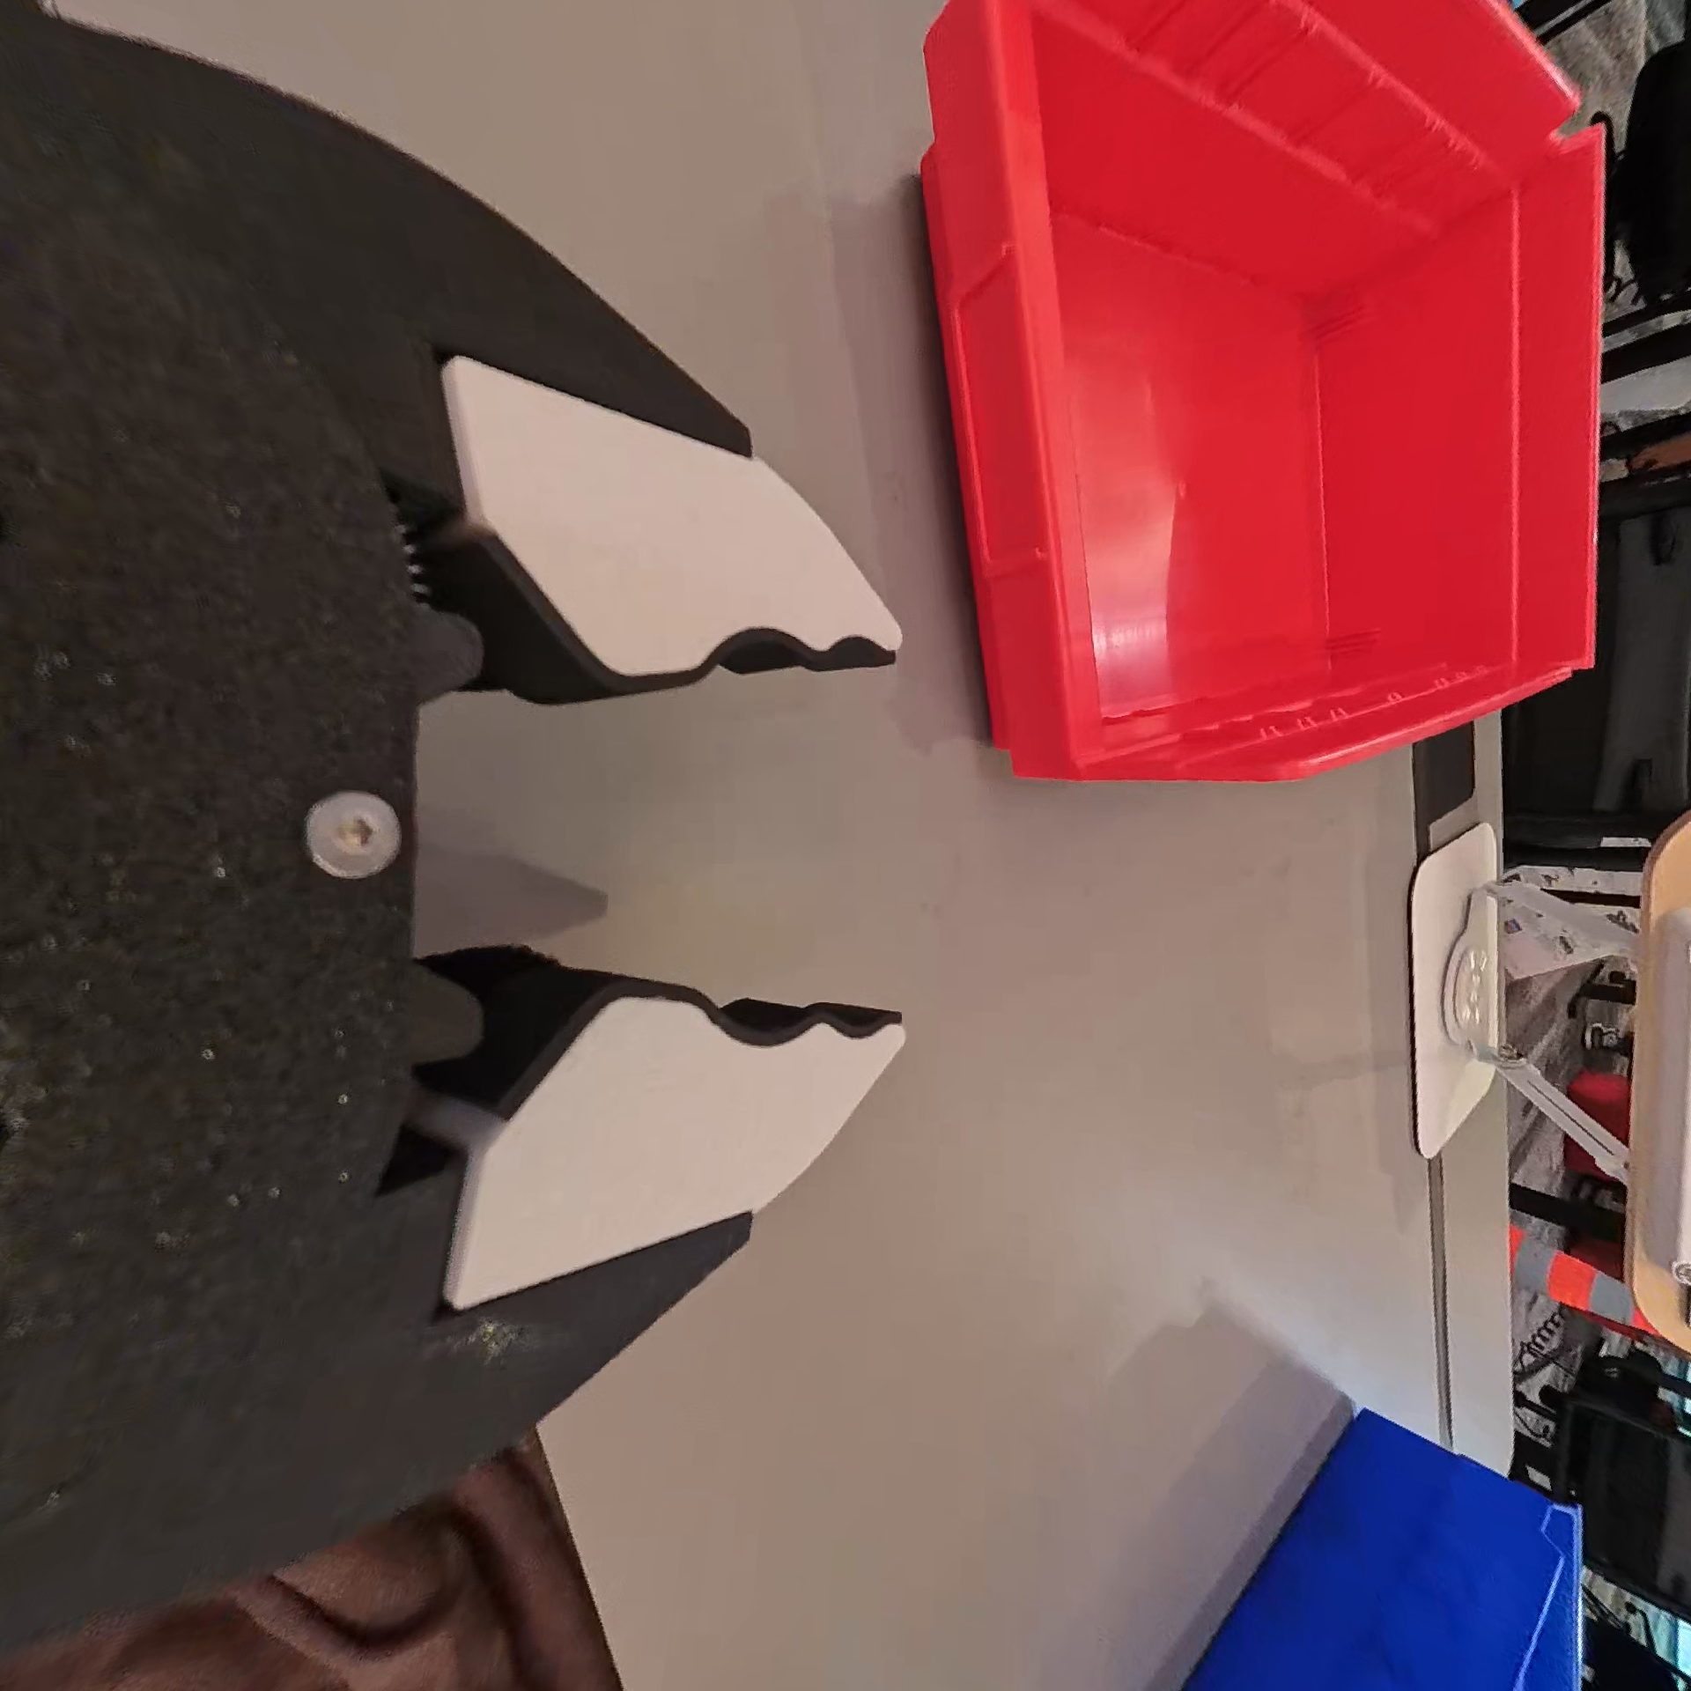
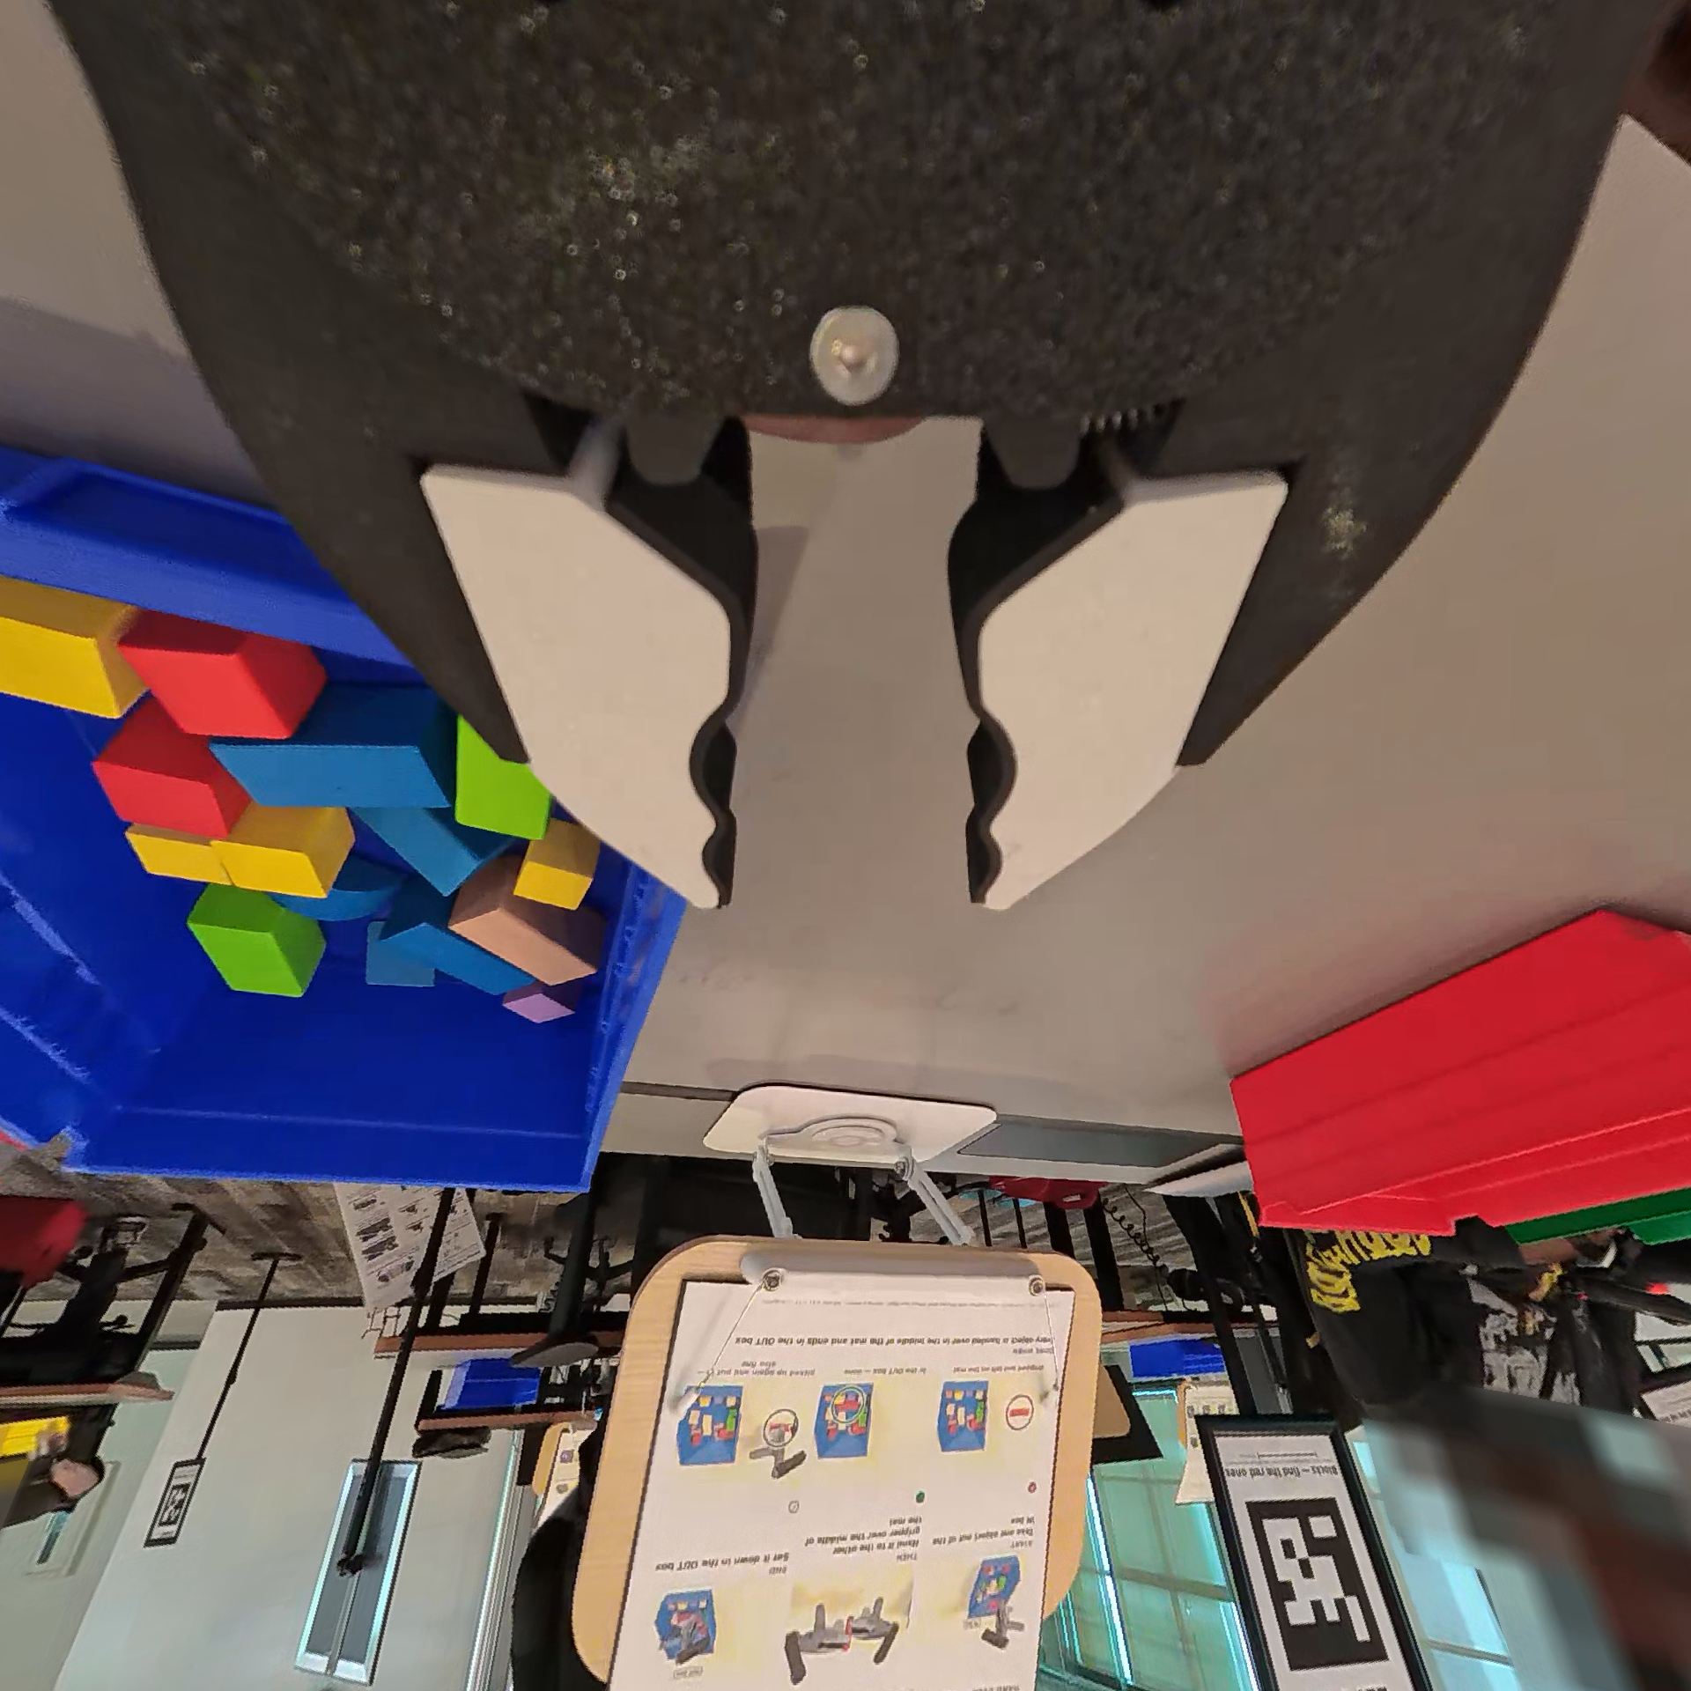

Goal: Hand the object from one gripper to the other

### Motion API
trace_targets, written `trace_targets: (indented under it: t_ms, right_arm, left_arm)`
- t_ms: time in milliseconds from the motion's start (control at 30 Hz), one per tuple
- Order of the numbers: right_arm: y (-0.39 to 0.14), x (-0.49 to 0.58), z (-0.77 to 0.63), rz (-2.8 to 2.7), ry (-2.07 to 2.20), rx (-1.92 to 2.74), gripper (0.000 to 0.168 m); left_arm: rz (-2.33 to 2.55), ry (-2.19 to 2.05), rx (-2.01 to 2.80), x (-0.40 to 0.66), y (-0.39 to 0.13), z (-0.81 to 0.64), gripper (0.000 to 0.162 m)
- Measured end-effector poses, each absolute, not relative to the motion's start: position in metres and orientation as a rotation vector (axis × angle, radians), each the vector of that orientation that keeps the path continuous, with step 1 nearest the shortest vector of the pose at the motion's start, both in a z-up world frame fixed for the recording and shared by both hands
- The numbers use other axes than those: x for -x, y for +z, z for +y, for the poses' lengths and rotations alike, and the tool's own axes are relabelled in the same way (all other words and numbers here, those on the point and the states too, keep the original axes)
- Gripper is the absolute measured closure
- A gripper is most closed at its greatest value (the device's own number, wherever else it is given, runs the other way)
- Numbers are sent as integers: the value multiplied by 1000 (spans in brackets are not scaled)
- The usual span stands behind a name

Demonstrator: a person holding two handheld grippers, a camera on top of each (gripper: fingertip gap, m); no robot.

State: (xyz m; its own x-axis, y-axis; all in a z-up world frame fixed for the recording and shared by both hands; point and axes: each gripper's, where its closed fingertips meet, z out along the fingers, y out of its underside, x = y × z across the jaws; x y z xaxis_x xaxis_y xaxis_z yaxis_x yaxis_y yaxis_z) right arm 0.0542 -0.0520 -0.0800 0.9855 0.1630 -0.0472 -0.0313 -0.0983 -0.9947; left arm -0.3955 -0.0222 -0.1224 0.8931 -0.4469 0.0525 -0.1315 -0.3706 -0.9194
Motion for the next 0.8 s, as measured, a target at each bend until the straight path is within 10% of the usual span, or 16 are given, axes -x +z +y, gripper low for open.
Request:
trace_targets:
  t_ms: [400, 800]
  right_arm:
    - [-77, -67, -58, -49, 153, 1655, 120]
    - [-75, -157, -77, 204, -175, 1663, 106]
  left_arm:
    - [661, -471, 1797, 315, -121, -50, 105]
    - [1033, -798, 1837, -30, -104, -59, 75]
